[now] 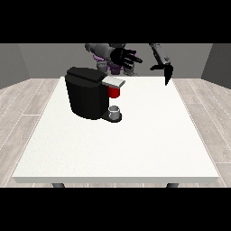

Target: Insert the coffee pod into the coffee machine and close the lid

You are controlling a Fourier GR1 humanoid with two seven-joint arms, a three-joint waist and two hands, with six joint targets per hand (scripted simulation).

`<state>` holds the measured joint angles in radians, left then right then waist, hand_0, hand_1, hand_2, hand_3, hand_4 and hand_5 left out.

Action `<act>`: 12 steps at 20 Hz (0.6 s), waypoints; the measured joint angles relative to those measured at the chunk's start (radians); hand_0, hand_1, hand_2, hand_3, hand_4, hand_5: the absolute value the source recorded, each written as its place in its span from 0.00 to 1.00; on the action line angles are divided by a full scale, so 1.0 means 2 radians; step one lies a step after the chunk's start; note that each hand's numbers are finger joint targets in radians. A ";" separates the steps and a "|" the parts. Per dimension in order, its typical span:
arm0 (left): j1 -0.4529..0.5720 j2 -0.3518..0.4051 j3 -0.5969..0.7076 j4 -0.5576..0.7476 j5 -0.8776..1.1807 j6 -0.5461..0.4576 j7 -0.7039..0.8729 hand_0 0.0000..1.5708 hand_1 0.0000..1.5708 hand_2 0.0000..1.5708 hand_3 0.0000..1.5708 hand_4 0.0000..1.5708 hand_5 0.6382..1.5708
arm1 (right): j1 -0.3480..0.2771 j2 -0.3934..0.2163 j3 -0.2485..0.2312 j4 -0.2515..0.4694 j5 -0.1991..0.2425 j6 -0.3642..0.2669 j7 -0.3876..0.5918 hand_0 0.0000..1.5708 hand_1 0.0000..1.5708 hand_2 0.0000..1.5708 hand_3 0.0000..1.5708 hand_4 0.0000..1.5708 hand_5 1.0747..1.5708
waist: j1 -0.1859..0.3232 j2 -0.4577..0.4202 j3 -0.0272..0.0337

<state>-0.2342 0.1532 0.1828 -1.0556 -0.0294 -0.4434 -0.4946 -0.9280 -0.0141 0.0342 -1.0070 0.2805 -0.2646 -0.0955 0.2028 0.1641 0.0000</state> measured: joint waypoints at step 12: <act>-0.002 0.008 -0.003 0.042 -0.002 -0.013 -0.027 0.00 0.00 0.00 0.00 0.17 1.00 | 0.063 0.007 0.122 -0.019 -0.053 0.015 -0.043 0.00 0.00 0.00 0.00 0.33 1.00 | 0.004 -0.024 -0.0001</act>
<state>-0.2379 0.1692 0.1771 -0.9717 -0.0337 -0.4698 -0.5478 -0.8020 -0.0008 0.2785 -1.0457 0.1752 -0.2337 -0.1814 0.2098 0.1162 -0.0001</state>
